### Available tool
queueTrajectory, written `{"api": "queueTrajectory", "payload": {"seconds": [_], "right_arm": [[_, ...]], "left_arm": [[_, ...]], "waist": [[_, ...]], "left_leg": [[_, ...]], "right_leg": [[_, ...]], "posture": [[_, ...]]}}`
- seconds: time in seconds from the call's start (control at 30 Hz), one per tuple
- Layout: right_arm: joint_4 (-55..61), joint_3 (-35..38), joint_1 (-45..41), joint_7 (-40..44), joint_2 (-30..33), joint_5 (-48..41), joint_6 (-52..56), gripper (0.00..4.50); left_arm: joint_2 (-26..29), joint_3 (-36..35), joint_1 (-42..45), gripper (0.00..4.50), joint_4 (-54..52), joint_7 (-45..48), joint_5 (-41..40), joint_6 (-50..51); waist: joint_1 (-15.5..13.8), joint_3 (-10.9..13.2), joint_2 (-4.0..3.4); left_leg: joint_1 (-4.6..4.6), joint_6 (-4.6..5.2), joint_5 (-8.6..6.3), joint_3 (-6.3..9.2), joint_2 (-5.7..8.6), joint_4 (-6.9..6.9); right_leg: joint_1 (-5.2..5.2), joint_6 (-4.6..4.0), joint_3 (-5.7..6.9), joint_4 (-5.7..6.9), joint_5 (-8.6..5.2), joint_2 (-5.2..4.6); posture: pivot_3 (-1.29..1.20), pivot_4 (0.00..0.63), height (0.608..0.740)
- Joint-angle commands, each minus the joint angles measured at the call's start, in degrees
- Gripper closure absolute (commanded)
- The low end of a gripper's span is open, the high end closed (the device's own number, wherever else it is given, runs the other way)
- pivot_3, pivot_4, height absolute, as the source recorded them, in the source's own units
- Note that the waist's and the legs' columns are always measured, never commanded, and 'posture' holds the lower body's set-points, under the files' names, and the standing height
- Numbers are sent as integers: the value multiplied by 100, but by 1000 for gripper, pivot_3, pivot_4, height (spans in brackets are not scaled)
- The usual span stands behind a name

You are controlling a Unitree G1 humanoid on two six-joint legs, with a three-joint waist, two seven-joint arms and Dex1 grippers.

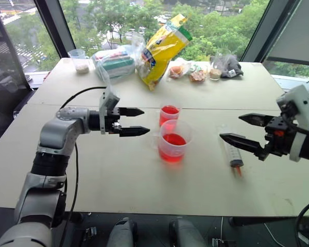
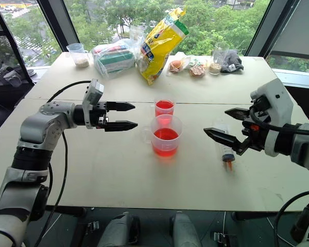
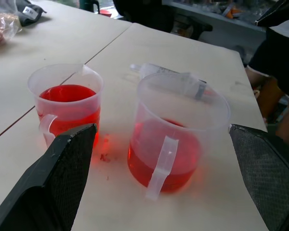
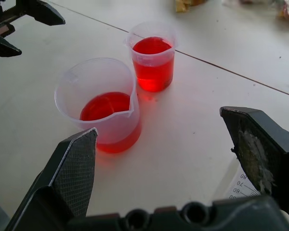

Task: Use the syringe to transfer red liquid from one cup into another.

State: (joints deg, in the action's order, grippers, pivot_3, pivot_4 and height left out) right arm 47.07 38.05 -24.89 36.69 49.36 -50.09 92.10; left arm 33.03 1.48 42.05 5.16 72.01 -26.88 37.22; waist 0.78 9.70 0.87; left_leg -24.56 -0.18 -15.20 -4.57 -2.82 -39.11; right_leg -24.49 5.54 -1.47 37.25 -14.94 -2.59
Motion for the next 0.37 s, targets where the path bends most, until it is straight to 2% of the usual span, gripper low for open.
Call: {"api": "queueTrajectory", "payload": {"seconds": [0.03, 0.37], "right_arm": [[195, 262, -4, -238, -98, -158, 40, 11], [171, 281, 57, -400, 112, -466, -24, 11]], "left_arm": [[42, -28, 30, 0, -167, -55, -112, 19], [67, -10, 159, 0, -51, -24, -95, -47]], "waist": [[-4, 0, 0], [-9, 0, 0]], "left_leg": [[0, 0, 0, 0, 0, 0], [0, 0, 0, 0, 1, 0]], "right_leg": [[0, 0, 0, 0, 0, 0], [1, -1, 0, -1, -1, -1]], "posture": [[0, 150, 740], [0, 150, 740]]}}
